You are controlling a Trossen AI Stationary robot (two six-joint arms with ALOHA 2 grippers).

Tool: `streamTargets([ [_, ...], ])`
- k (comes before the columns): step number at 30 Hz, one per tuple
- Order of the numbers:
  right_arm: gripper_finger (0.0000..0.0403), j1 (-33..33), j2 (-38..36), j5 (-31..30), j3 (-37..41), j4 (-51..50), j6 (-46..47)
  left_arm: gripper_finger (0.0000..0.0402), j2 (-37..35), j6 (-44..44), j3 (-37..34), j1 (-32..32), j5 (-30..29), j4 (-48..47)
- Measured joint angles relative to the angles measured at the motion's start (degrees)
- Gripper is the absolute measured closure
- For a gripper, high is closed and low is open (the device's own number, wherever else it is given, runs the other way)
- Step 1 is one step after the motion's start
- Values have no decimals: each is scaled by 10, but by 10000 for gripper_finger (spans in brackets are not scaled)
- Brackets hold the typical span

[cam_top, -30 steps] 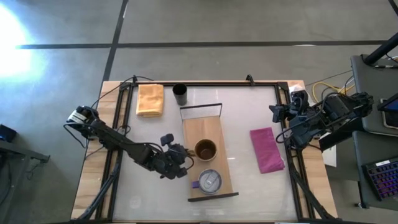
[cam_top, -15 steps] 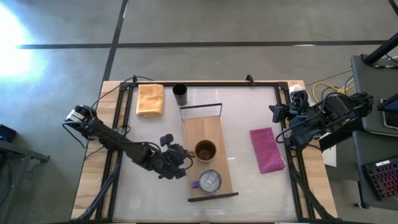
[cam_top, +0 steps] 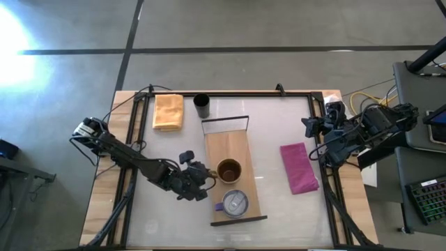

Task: Stack small to large cups/mugs on shelf
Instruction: Put the green mug on the shelf

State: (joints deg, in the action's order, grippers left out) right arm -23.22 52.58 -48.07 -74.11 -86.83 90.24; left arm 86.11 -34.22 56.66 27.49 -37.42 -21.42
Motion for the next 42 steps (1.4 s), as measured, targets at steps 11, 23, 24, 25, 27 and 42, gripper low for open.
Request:
streamTargets([
  [11,216,0,1,0,1,1,2,292,1,-1,0,0,4,2],
  [23,216,0,1,0,3,2,8,229,-5,0,0,-1,-1,-3],
  [24,216,0,1,0,3,2,8,229,-5,0,0,-1,1,-6],
  [25,216,0,1,0,3,2,8,229,-5,0,0,-1,6,-7],
  [27,216,0,1,0,3,2,8,229,-5,0,0,-1,19,-6],
  [42,216,0,1,0,4,1,8,229,-3,5,1,-1,42,25],
])
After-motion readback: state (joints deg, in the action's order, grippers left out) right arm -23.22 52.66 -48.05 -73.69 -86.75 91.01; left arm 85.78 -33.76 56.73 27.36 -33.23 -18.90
